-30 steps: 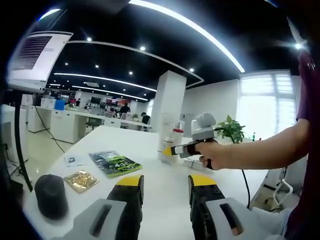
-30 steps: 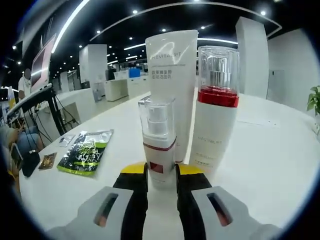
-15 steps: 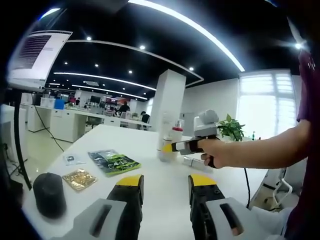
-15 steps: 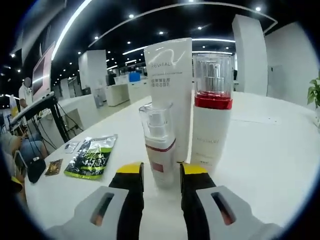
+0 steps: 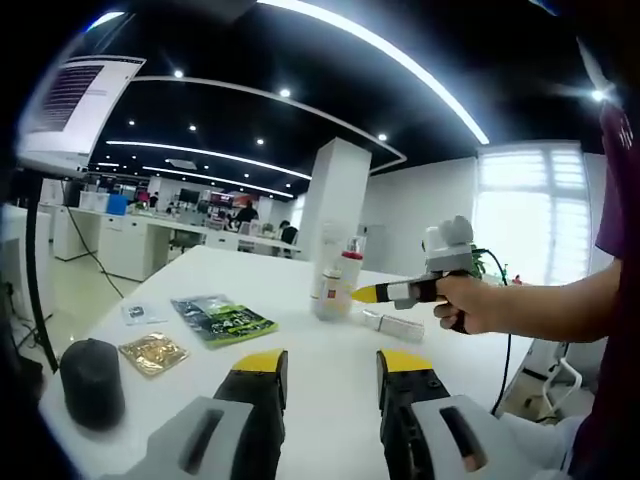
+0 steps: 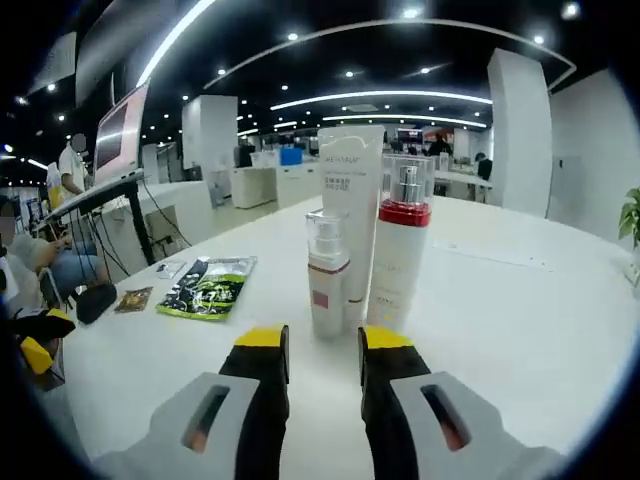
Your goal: Arrange the skincare products in the storage area until every visible bottle or jar stands upright without overlapping.
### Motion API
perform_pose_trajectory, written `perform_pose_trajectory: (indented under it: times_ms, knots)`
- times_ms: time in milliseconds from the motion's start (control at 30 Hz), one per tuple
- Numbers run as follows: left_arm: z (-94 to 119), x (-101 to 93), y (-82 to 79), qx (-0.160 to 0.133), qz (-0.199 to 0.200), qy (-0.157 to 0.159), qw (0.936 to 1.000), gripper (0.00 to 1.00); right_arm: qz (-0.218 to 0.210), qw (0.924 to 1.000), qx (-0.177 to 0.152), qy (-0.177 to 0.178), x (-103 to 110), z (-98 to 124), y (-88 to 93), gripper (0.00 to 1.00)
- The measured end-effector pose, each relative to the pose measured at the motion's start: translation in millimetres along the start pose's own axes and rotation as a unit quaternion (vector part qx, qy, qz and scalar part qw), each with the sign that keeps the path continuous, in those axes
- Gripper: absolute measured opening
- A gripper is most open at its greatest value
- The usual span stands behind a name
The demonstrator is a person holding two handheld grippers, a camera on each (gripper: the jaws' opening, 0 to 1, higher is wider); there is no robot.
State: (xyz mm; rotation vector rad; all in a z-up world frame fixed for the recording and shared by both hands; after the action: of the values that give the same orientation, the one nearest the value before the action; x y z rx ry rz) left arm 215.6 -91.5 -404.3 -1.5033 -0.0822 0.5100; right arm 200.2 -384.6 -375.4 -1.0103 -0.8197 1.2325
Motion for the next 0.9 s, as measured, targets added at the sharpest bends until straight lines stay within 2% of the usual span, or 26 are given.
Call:
perform_pose_trajectory:
  times_ms: [100,200,300,333,400,567,633,700,833,900]
  knots:
    - [-2,-4.3,1.0,0.001,0.000,0.007,1.0000,0.36,0.035,0.9990,0.024,0.015,-18,19,8.2,0.30]
    - [-3,-5.8,1.5,0.001,0.002,0.010,0.9999,0.36,0.048,0.9975,0.045,0.026,-34,31,20.7,0.34]
    - [-5,-8.0,3.2,0.003,0.002,0.014,0.9999,0.36,0.041,0.9971,0.062,0.018,-41,36,30.0,0.37]
    - [-5,-8.6,3.6,0.004,0.003,0.015,0.9999,0.36,0.036,0.9962,0.079,0.000,-41,35,35.1,0.38]
    - [-5,-10.4,4.0,0.005,0.005,0.018,0.9998,0.36,0.029,0.9955,0.089,-0.010,-41,32,40.1,0.38]
    - [-5,-14.0,3.1,0.006,0.001,0.023,0.9997,0.36,0.042,0.9932,0.108,-0.014,-45,21,41.5,0.32]
    - [-4,-14.2,2.6,0.004,0.001,0.023,0.9997,0.36,0.038,0.9916,0.121,-0.023,-42,19,40.9,0.33]
    - [-2,-14.0,2.2,0.002,0.004,0.022,0.9997,0.36,0.055,0.9877,0.143,-0.031,-42,13,44.2,0.32]
    - [0,-13.2,2.4,0.002,0.005,0.022,0.9997,0.36,0.057,0.9845,0.164,-0.027,-42,10,48.4,0.22]
    - [1,-12.2,2.8,0.004,0.005,0.023,0.9997,0.36,0.055,0.9846,0.164,-0.025,-43,8,48.9,0.21]
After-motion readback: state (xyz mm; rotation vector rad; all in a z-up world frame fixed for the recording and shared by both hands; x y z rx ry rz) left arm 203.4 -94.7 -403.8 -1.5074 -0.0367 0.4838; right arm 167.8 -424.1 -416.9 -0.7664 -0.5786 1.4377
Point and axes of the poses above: the point that each gripper's makers call its tool centre point, and the gripper's own axes: z roughly backward along the fingers, x roughly to its left, y roughly out of its underside, the point moved 8 cm from there along z, roughly backward along the fingers, and after that the axes turned 1 degree about -z, right-handed, at the moved point
